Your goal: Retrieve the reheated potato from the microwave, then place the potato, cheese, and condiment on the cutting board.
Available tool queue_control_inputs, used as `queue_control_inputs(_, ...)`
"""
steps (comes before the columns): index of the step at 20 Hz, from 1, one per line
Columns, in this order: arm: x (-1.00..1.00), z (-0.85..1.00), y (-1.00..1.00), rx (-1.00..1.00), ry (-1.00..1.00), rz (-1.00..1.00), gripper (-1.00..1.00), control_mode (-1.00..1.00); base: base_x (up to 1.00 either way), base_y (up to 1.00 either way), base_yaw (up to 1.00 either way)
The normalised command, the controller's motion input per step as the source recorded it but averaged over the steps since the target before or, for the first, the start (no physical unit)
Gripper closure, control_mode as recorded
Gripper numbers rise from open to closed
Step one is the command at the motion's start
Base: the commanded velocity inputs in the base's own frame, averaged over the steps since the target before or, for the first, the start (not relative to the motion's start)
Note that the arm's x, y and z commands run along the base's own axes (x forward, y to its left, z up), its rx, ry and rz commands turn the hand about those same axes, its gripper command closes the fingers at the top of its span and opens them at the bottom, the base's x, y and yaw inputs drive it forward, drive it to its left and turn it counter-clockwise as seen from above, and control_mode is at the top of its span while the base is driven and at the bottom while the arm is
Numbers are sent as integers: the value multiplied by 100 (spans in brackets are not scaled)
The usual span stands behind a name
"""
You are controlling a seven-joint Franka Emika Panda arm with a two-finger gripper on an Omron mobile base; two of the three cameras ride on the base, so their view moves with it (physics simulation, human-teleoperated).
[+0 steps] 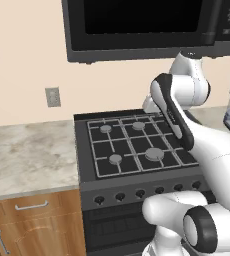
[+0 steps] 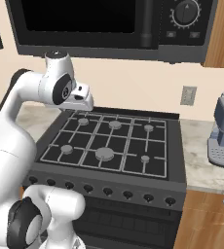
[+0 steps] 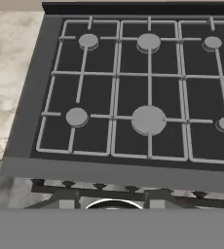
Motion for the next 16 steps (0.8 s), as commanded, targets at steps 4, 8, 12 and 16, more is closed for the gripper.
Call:
queue_control_inputs(4, -18, 0, 0, 0, -10, 2, -100, -100, 0, 0, 0)
queue_control_inputs(8, -36, 2, -1, 0, -51, 0, -100, -100, 0, 0, 0)
queue_control_inputs(12, -37, 20, -8, 0, -38, -2, -100, -100, 0, 0, 0)
queue_control_inputs(16, -30, 40, -29, 0, -10, -8, -100, -100, 0, 0, 0)
